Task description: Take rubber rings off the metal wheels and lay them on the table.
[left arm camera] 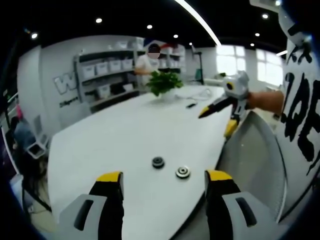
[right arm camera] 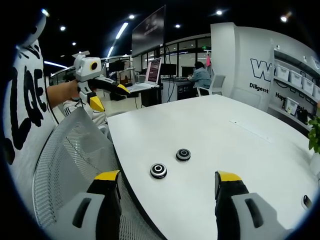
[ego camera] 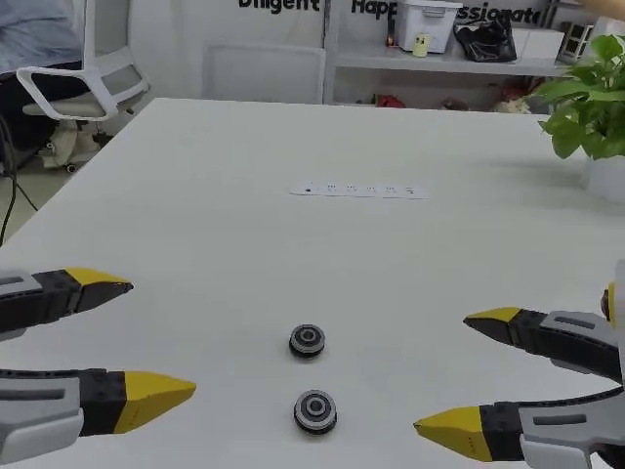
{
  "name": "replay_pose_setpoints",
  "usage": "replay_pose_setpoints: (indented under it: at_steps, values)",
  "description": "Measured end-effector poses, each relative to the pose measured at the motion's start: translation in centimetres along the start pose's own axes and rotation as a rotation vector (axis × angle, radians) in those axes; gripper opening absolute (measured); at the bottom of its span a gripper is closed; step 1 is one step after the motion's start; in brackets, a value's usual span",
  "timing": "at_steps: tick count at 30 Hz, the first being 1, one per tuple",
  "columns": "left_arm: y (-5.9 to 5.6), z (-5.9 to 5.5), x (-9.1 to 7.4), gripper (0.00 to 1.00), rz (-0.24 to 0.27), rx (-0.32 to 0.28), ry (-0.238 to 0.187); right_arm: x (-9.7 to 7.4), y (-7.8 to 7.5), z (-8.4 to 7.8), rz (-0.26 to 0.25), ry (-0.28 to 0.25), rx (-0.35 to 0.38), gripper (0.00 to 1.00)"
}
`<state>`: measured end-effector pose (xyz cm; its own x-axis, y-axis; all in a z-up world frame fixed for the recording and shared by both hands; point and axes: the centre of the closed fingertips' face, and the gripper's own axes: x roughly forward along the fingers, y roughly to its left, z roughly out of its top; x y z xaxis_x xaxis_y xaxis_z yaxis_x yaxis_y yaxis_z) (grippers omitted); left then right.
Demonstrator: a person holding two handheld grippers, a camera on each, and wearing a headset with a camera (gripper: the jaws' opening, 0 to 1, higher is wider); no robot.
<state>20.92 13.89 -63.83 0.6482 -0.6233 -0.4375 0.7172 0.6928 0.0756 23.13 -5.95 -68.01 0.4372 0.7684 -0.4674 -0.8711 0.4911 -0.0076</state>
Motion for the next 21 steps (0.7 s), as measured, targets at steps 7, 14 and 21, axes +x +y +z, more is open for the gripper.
replay_pose_setpoints:
  at_steps: [7, 14, 21]
  values:
    - [-0.07, -0.24, 0.19, 0.67, -0.007, -0.001, 0.001, 0.14, -0.08, 0.43, 0.007, -0.013, -0.014, 0.73]
    - [0.04, -0.6, 0.43, 0.67, -0.011, 0.01, 0.007, 0.6, -0.14, 0.28, 0.023, -0.005, -0.045, 0.71]
    - [0.15, -0.39, 0.69, 0.67, -0.017, 0.029, 0.006, 0.9, -0.07, 0.73, 0.039, -0.013, -0.07, 0.71]
